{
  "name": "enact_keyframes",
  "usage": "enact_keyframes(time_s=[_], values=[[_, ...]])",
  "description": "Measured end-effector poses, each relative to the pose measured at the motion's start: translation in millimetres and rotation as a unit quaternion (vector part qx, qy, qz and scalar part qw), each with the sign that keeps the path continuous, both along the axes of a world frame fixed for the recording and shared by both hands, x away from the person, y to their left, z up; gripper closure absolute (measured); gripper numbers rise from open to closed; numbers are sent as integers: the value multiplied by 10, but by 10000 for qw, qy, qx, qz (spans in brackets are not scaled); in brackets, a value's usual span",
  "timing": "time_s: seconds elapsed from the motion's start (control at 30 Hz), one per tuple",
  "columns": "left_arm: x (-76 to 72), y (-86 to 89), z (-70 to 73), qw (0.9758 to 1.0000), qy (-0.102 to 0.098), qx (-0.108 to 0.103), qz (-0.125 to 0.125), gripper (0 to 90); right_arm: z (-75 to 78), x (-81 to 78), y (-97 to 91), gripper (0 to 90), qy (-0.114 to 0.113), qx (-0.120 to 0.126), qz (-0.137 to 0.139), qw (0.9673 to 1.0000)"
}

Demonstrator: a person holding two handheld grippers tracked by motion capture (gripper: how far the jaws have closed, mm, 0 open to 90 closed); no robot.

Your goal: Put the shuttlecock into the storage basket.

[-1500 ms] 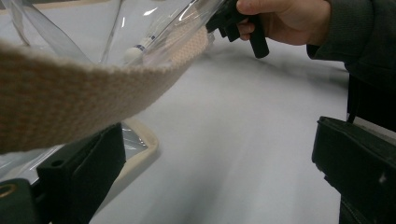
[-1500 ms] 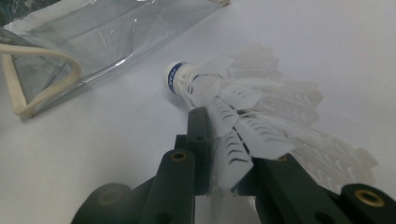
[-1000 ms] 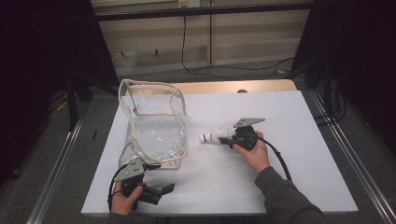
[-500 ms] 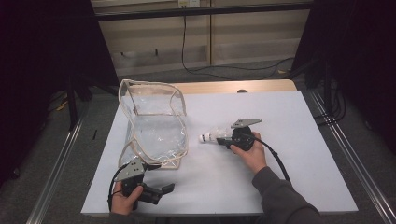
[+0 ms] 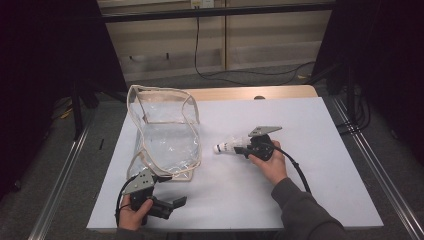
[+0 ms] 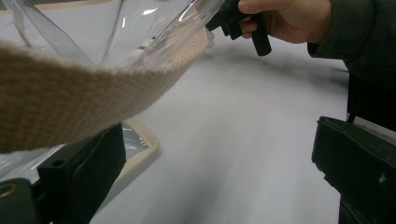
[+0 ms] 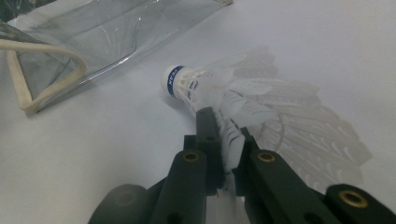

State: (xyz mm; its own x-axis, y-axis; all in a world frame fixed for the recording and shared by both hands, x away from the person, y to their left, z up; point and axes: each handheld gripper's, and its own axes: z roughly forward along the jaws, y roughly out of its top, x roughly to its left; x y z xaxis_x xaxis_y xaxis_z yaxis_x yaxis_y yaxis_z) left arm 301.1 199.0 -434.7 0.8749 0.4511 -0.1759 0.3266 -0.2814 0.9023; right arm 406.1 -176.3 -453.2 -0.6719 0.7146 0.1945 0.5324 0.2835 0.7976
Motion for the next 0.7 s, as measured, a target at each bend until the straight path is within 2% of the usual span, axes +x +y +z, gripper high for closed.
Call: enact_keyframes(time_s=[0.27,0.5,0.7], values=[[-14,12,2,10000,-5,-26,18,28,43,-16,-27,878,4,67,21,10000],[-23,27,5,10000,-27,-23,30,27,120,-41,-77,879,-9,218,19,9998],[-23,26,6,10000,-33,-25,34,26,203,-66,-106,879,-31,182,77,9998]])
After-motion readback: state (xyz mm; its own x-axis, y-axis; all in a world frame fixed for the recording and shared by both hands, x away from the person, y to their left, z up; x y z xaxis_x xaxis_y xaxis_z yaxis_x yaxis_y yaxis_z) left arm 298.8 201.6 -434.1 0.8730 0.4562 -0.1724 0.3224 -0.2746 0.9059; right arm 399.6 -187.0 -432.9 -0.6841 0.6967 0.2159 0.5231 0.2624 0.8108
